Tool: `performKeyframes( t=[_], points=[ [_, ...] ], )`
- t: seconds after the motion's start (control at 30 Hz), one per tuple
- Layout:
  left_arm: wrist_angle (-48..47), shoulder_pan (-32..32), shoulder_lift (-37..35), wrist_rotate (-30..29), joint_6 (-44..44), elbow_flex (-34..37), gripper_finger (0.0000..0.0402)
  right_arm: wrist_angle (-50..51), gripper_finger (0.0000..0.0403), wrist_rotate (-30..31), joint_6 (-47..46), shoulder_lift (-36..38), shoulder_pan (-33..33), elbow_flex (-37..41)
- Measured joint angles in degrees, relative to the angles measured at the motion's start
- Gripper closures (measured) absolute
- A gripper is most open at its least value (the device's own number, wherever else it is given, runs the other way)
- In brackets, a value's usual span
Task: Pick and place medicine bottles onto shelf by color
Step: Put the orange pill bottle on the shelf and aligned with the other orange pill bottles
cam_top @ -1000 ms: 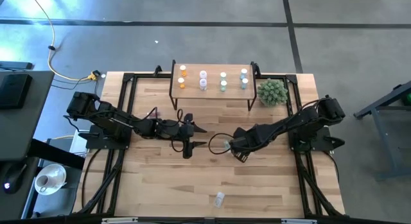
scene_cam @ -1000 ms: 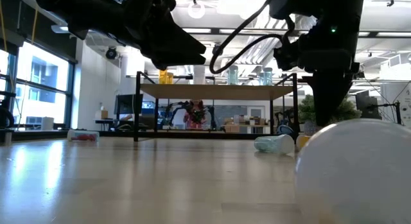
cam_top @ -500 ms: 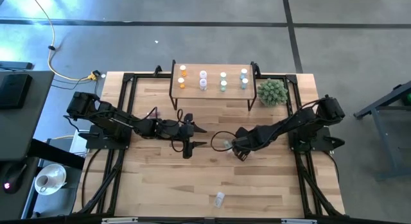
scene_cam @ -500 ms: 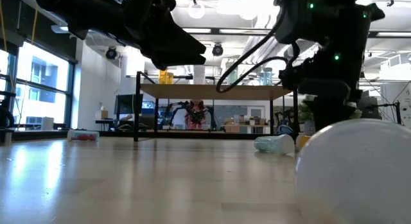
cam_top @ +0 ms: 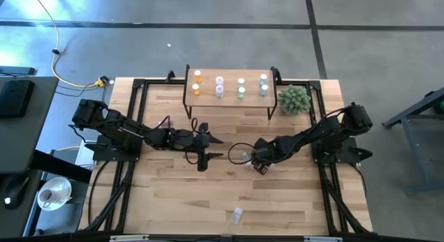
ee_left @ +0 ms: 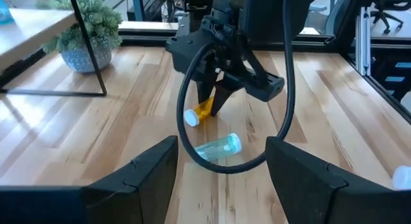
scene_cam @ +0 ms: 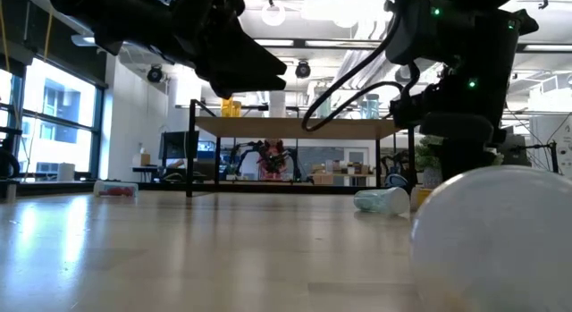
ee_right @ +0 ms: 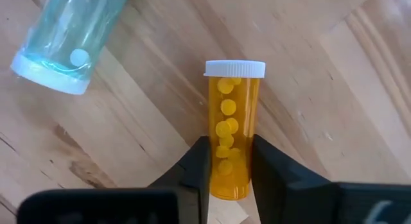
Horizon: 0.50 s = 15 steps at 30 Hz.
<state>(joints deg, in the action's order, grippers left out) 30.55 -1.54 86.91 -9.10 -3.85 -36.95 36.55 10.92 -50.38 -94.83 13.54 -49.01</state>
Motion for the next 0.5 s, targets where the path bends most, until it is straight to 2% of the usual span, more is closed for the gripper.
performKeyframes(
  t=[0.27,0.5],
  points=[
    [-4.34,0.0,0.0,0.0,-1.99,0.0,0.0178,-0.15,0.0329,0.34,0.51,3.95,0.75,0.02],
    [-5.39,0.0,0.0,0.0,-1.98,0.0,0.0178,-2.61,0.0329,7.16,1.57,13.59,4.97,0.02]
  ],
)
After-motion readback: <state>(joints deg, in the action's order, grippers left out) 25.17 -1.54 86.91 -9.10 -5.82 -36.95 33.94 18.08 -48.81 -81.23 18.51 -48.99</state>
